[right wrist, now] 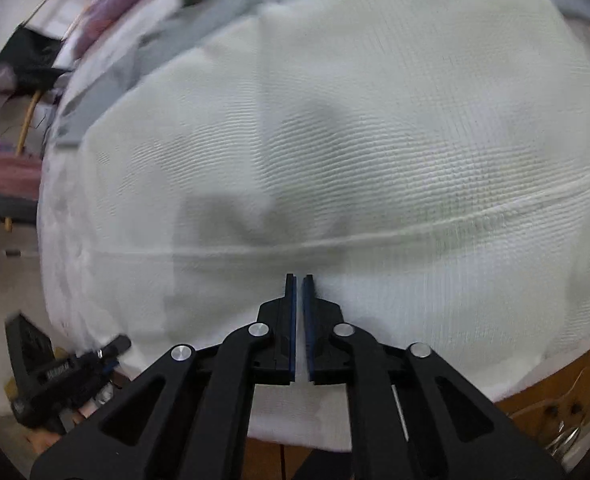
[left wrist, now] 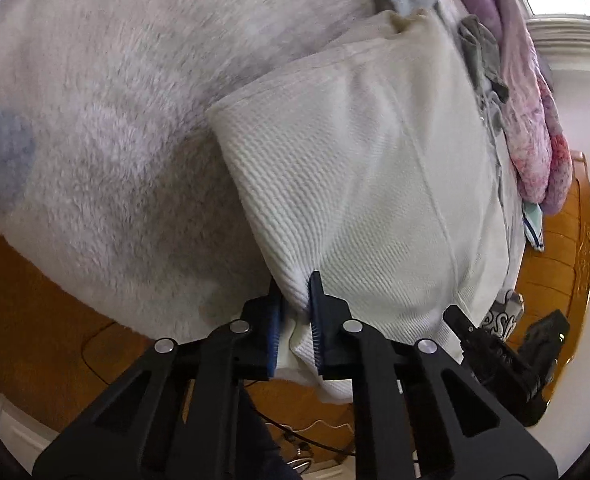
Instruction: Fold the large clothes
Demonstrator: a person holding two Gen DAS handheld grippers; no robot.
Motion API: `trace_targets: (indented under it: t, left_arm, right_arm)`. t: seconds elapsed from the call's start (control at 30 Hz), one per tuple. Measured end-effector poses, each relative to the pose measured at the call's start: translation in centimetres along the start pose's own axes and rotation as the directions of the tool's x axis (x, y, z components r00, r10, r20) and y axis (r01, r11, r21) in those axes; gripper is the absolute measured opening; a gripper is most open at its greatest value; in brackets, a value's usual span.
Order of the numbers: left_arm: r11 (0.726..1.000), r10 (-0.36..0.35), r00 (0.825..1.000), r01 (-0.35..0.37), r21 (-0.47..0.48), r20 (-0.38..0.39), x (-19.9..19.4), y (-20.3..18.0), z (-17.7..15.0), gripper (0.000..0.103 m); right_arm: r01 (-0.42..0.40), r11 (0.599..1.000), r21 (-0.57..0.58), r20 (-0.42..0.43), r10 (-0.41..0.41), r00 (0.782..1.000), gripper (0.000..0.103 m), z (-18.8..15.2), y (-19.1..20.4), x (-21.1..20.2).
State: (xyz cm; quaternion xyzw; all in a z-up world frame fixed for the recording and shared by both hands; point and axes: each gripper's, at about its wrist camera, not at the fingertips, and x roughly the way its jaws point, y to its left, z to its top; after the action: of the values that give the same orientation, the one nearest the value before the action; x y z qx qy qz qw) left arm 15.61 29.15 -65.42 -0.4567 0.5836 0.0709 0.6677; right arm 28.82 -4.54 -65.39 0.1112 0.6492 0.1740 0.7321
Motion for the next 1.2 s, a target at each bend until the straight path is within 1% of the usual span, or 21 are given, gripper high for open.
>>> trace_targets:
  t: [0.1,0.13,0.17,0.2,0.27,0.33,0.4,0.53,0.6,0.7,0.77,0.8,0.83,0.87,0.97,1.0,1.03,1.07,1.1,1.13,1.2]
  left_arm:
    - [0.999,-0.051,0.999,0.051,0.008,0.017,-2.2,-1.1,-0.3,0.010]
    - [0.998,-0.059,0.998,0.059,0.012,0.019,-2.7,-1.6,-0.4,0.009]
    - [0.998,-0.069,0.997,0.069,0.015,0.019,-3.1,-2.0,-0.5,0.008]
    - [0.996,-0.092,0.996,0.091,0.014,0.015,-3.6,-2.4,-0.6,0.007]
    - [0.993,-0.118,0.993,0.118,-0.003,0.010,-4.0,-2.8,-0.6,0.007]
    - [0.992,-0.127,0.992,0.127,-0.002,0.007,-4.2,-3.0,-0.4,0.007]
    - [0.993,-0.118,0.993,0.118,0.004,0.003,-4.1,-3.1,-0.2,0.007]
    - [0.993,-0.117,0.993,0.117,0.009,0.006,-3.9,-3.6,-0.4,0.007]
    - [0.993,-0.114,0.993,0.114,0.021,0.007,-3.8,-4.1,-0.5,0.007]
    - [0.994,-0.102,0.995,0.101,0.042,0.007,-3.8,-4.8,-0.6,0.007]
    - [0.994,-0.088,0.996,0.087,0.062,0.007,-3.7,-5.2,-0.7,0.008]
    - [0.993,-0.086,0.996,0.085,0.079,0.003,-3.7,-5.5,-0.7,0.008]
    - [0.992,-0.086,0.996,0.086,0.093,0.004,-3.8,-5.7,-0.8,0.008]
    - [0.990,-0.081,0.996,0.077,0.117,0.024,-4.3,-6.2,-0.9,0.008]
    - [0.978,-0.099,0.991,0.080,0.194,0.088,-6.4,-7.7,-1.5,0.020]
    - [0.972,-0.115,0.985,0.086,0.219,0.126,-7.6,-8.3,-1.7,0.028]
    - [0.970,-0.118,0.980,0.080,0.229,0.158,-8.3,-8.7,-1.9,0.043]
    - [0.970,-0.111,0.973,0.062,0.236,0.200,-9.1,-9.0,-2.1,0.048]
    - [0.971,-0.103,0.963,0.044,0.235,0.248,-9.9,-9.4,-2.2,0.049]
    - [0.972,-0.101,0.959,0.039,0.231,0.265,-10.3,-9.7,-2.2,0.049]
    - [0.978,-0.088,0.942,0.020,0.210,0.323,-10.7,-10.3,-2.3,0.049]
  right_arm:
    - [-0.103,0.984,-0.146,0.039,0.110,0.993,0.018,-2.4,3.5,-1.3]
    - [-0.136,0.975,-0.173,0.037,0.145,0.989,0.026,-3.1,4.3,-1.3]
    - [-0.182,0.962,-0.205,0.022,0.190,0.981,0.036,-4.2,5.7,-1.3]
    - [-0.207,0.949,-0.238,0.013,0.217,0.976,0.041,-5.1,6.6,-1.4]
    - [-0.212,0.922,-0.323,0.026,0.233,0.972,0.053,-6.7,8.9,-1.5]
    - [-0.249,0.904,-0.348,0.020,0.273,0.962,0.058,-7.5,10.6,-0.8]
    - [-0.262,0.891,-0.370,0.011,0.286,0.958,0.059,-8.1,11.7,0.0]
    - [-0.206,0.872,-0.443,0.026,0.243,0.970,0.062,-7.9,14.0,2.4]
    - [-0.156,0.869,-0.470,0.056,0.206,0.977,0.062,-8.0,13.9,3.0]
    - [-0.132,0.862,-0.489,0.073,0.192,0.979,0.061,-8.0,13.2,3.2]
    - [-0.136,0.870,-0.475,0.076,0.195,0.978,0.040,-7.7,13.0,3.2]
    - [-0.135,0.877,-0.461,0.071,0.188,0.980,0.033,-7.4,12.8,3.3]
    - [-0.146,0.886,-0.440,0.058,0.190,0.980,0.024,-7.1,12.4,3.3]
    - [-0.157,0.894,-0.419,0.053,0.197,0.979,0.021,-7.1,11.9,3.0]
    - [-0.239,0.922,-0.305,0.051,0.267,0.962,0.019,-6.1,10.1,1.5]
    - [-0.274,0.928,-0.252,0.060,0.297,0.953,0.019,-5.7,9.2,0.8]
    - [-0.307,0.931,-0.196,0.072,0.326,0.943,0.019,-5.2,8.2,-0.1]
    - [-0.333,0.931,-0.153,0.090,0.348,0.933,0.019,-4.9,7.3,-1.1]
    - [-0.369,0.924,-0.098,0.112,0.379,0.919,0.019,-4.4,6.0,-2.1]
    - [-0.407,0.913,-0.042,0.141,0.408,0.902,0.019,-4.1,4.6,-3.3]
    - [-0.455,0.890,0.032,0.188,0.442,0.877,0.018,-3.6,2.2,-5.2]
